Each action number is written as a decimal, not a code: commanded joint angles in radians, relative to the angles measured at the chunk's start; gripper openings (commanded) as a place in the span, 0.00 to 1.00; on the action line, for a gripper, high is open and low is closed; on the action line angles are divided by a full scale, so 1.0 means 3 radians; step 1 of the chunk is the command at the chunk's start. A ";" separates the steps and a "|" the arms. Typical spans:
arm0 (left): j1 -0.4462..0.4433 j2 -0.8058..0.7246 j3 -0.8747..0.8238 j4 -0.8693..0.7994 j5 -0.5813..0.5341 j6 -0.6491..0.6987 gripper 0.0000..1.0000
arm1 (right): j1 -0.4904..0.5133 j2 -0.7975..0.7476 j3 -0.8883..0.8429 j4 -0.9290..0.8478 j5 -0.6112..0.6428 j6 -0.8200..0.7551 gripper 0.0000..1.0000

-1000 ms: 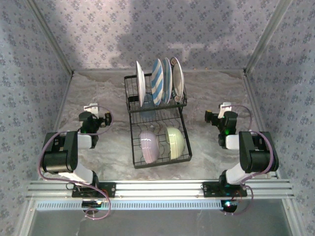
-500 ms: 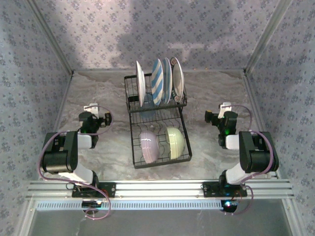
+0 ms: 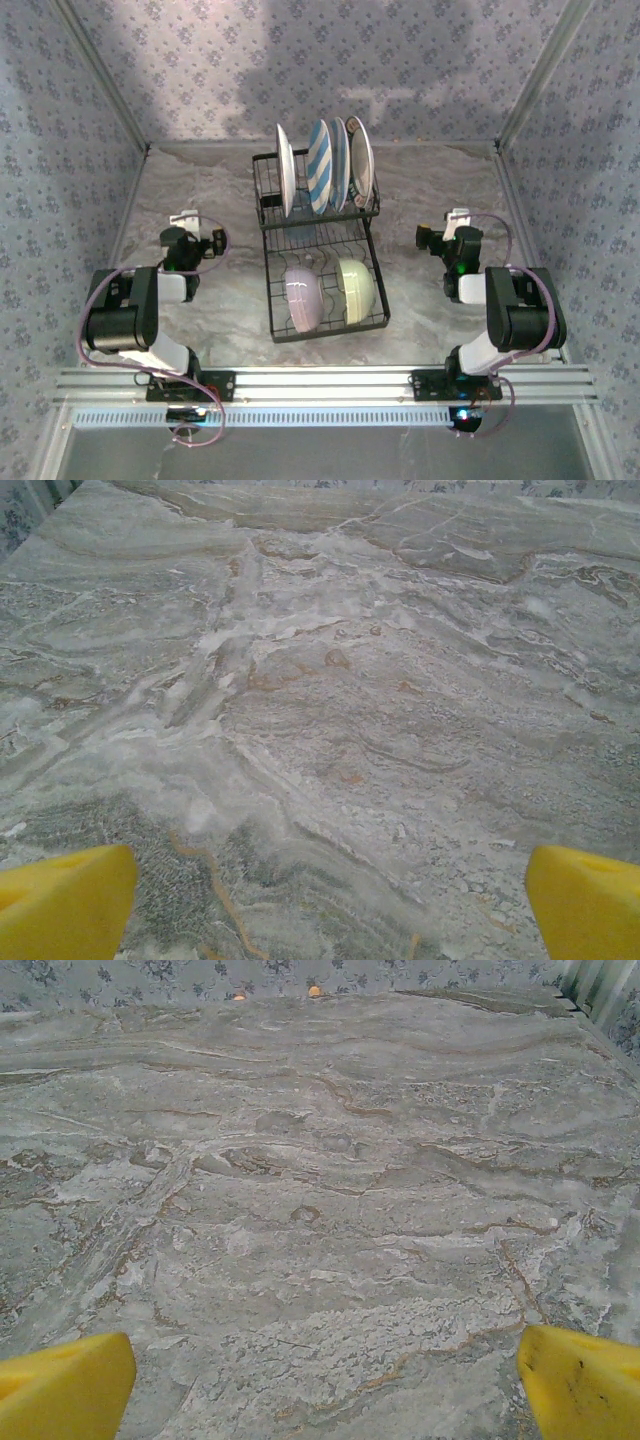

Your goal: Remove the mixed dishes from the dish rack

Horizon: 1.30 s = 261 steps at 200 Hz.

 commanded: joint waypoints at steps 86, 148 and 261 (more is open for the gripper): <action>0.0027 -0.0598 0.0231 -0.0818 -0.0283 -0.0044 0.99 | -0.0110 -0.0552 -0.0142 -0.0115 0.0054 0.0088 1.00; -0.0130 -0.1348 0.0791 -0.2361 -0.1131 -0.0743 0.99 | -0.0177 -0.1621 -0.0021 -0.1013 0.0655 0.1516 1.00; -0.0208 -0.2152 0.1732 -0.4257 0.0185 -0.1294 0.99 | -0.0322 -0.2063 0.1339 -0.3354 0.0211 0.2172 1.00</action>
